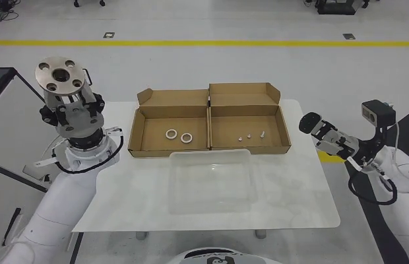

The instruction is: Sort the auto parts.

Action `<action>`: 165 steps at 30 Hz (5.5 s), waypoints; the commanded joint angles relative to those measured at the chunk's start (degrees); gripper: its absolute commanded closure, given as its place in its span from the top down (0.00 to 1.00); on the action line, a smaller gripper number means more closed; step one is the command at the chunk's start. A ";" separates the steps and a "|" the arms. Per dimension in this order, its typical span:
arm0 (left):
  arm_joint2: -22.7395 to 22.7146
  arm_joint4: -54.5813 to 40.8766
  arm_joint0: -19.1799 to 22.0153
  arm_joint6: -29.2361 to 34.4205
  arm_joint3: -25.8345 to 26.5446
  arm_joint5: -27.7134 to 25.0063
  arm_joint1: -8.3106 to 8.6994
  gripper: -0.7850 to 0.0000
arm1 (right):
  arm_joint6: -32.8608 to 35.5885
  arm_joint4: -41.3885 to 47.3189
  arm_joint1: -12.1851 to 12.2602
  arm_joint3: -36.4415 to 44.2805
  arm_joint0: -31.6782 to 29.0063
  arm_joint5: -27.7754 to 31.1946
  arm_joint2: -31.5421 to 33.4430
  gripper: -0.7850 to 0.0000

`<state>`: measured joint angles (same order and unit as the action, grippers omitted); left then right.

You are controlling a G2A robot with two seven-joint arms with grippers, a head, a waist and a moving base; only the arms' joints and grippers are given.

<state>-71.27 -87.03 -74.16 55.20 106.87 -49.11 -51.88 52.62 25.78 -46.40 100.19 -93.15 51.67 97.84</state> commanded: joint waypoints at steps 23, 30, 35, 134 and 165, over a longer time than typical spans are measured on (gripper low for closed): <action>-5.65 22.01 -0.72 2.04 -1.69 2.06 -3.10 0.00 | 0.00 0.00 0.00 0.00 0.00 0.00 0.00 1.00; -6.41 14.29 -1.66 4.66 -0.01 4.68 -4.46 0.00 | 0.00 0.00 0.00 0.00 0.00 0.00 0.00 1.00; -7.56 8.33 -2.84 6.17 0.47 6.18 -5.78 0.00 | 0.00 0.00 0.00 0.00 0.00 0.00 0.00 1.00; 4.08 127.60 22.20 -10.71 -24.58 14.46 -13.42 0.00 | 0.00 0.00 0.00 0.00 0.00 0.00 0.00 1.00; 5.65 141.64 23.29 -9.77 -32.58 18.34 -12.49 0.00 | 0.00 0.00 0.00 0.00 0.00 0.00 0.00 1.00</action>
<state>-65.62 54.60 -50.87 45.42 74.29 -30.77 -64.37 52.62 25.78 -46.40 100.19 -93.15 51.67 97.84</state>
